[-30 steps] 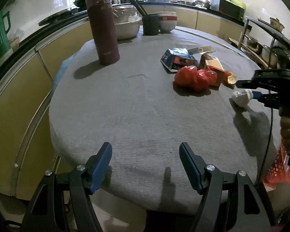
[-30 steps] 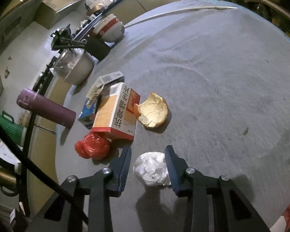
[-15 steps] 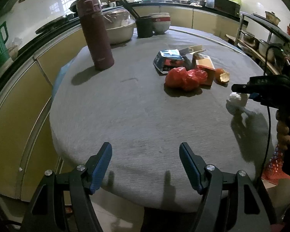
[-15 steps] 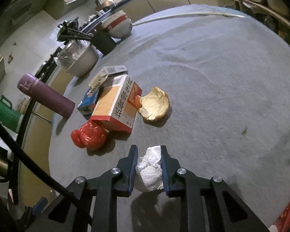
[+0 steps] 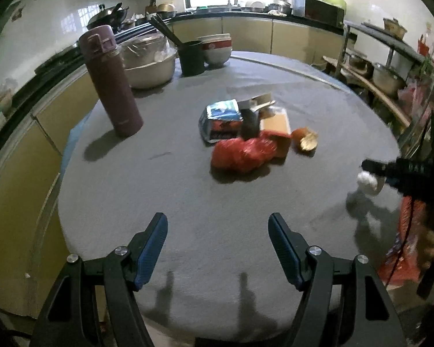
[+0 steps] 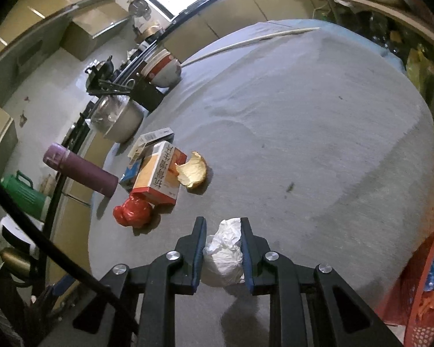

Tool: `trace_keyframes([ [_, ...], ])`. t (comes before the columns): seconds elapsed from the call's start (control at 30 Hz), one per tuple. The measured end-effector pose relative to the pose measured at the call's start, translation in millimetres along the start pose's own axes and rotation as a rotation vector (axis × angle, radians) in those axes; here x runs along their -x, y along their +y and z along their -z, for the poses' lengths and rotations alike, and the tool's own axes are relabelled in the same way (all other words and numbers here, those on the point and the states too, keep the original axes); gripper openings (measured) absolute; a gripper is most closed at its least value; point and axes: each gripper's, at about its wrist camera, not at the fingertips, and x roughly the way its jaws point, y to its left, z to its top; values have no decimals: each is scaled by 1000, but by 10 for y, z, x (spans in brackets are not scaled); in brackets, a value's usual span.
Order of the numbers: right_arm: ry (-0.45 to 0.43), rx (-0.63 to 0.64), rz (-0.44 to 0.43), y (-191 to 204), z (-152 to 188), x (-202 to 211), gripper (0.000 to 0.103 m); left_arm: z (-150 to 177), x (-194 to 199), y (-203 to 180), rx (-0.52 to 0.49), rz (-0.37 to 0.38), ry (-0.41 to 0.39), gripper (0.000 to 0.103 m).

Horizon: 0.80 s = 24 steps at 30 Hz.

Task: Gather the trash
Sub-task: 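Move the right tool to the white tissue and grasp it, then grasp the red plastic bag with the left tool while the right tool holds the tissue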

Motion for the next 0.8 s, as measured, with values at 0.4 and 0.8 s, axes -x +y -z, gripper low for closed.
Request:
trace_keyframes([
  [0.4, 46, -14, -39, -26, 58, -78, 28, 148, -48, 19, 20, 14, 36, 73],
  [0.8, 84, 53, 78, 33, 167, -302, 28, -301, -408, 161, -30, 48, -27, 73],
])
